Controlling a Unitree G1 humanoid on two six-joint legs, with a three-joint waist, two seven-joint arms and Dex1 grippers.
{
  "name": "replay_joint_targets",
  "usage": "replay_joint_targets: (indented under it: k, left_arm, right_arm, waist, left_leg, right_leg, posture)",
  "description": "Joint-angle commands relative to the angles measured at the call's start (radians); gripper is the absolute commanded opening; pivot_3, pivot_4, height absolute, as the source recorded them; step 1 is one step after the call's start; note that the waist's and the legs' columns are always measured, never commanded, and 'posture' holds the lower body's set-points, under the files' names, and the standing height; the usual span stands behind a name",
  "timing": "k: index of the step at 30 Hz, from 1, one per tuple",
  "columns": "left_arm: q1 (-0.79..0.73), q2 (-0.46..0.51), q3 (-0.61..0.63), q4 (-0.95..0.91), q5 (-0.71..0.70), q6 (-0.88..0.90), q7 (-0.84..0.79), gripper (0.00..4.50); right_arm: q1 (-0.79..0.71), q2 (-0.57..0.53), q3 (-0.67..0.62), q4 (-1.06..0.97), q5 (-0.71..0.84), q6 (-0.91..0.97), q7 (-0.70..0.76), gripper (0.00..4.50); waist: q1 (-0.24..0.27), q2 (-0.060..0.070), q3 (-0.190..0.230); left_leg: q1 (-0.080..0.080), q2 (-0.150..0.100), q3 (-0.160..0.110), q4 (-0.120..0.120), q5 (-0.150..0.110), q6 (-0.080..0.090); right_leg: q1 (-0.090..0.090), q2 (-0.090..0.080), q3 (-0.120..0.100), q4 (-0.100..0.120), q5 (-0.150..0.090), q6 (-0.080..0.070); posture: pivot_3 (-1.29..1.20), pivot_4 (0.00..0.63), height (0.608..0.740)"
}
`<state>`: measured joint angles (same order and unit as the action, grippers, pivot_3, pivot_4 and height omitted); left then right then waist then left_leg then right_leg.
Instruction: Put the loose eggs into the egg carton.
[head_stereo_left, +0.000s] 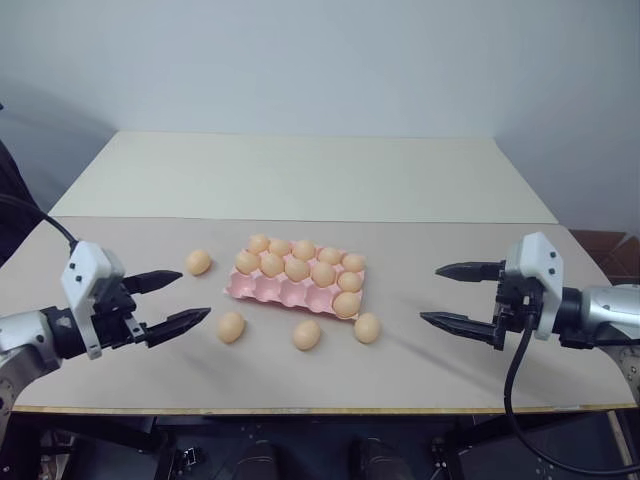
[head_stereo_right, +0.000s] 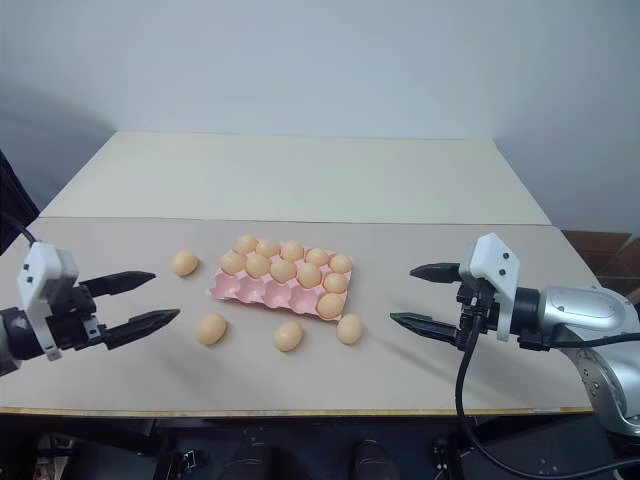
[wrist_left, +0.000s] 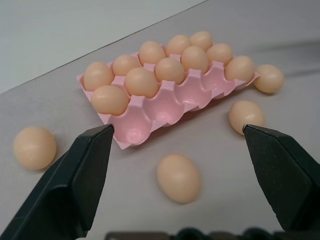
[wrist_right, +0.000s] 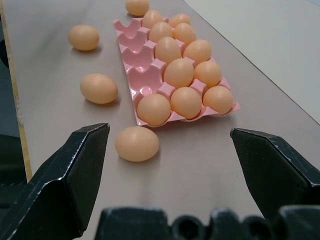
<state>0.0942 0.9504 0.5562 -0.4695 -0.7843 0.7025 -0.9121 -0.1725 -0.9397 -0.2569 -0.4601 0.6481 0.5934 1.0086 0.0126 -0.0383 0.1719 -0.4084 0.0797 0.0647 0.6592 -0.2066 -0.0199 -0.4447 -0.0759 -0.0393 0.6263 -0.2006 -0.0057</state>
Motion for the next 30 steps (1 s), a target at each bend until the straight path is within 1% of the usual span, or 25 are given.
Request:
replay_joint_targets:
  k: [1,14,21,25,30]
  left_arm:
    - [-0.011,0.009,0.05,-0.02,-0.041,0.029,0.009,4.48]
    - [-0.015,0.015,0.056,-0.031,-0.029,0.021,0.005,4.48]
    - [-0.003,0.003,0.058,-0.049,-0.054,0.007,-0.032,4.48]
    - [0.0,0.007,0.044,-0.036,-0.038,-0.01,-0.053,4.48]
    - [-0.041,0.022,0.003,-0.002,-0.027,-0.019,-0.079,4.48]
  right_arm:
    - [-0.018,-0.011,-0.025,0.001,-0.001,-0.028,0.008,4.5]
    - [-0.026,-0.001,-0.022,0.012,-0.008,-0.038,0.015,4.5]
    - [-0.081,-0.024,0.028,0.039,-0.049,-0.054,0.033,4.5]
    - [-0.111,-0.024,0.094,0.04,-0.102,-0.08,0.042,4.5]
    - [-0.171,0.016,0.295,0.033,-0.238,-0.132,0.039,4.5]
  waist:
    - [0.0,0.0,0.0]
    - [0.0,0.0,0.0]
    - [-0.001,0.0,0.0]
    - [-0.001,0.0,0.0]
    - [-0.001,0.0,0.0]
  left_leg:
    - [0.0,0.0,0.0,0.0,0.0,0.0]
    - [0.0,0.0,0.0,0.0,0.0,0.0]
    - [0.0,0.0,0.0,0.0,0.0,0.0]
    - [-0.001,0.0,0.001,0.0,0.0,0.0]
    - [-0.002,0.0,0.001,0.0,0.0,0.0]
  right_leg:
    - [0.0,0.0,0.0,0.0,0.0,0.0]
    - [0.0,0.0,0.0,0.0,0.0,0.0]
    - [-0.001,0.0,0.0,0.0,0.0,0.0]
    - [-0.002,0.0,0.0,0.0,0.0,0.0]
    - [-0.003,0.0,0.0,0.0,0.0,0.0]
  posture:
    - [0.0,0.15,0.74]
    - [0.0,0.15,0.74]
    - [0.0,0.15,0.74]
    - [0.0,0.15,0.74]
    - [0.0,0.15,0.74]
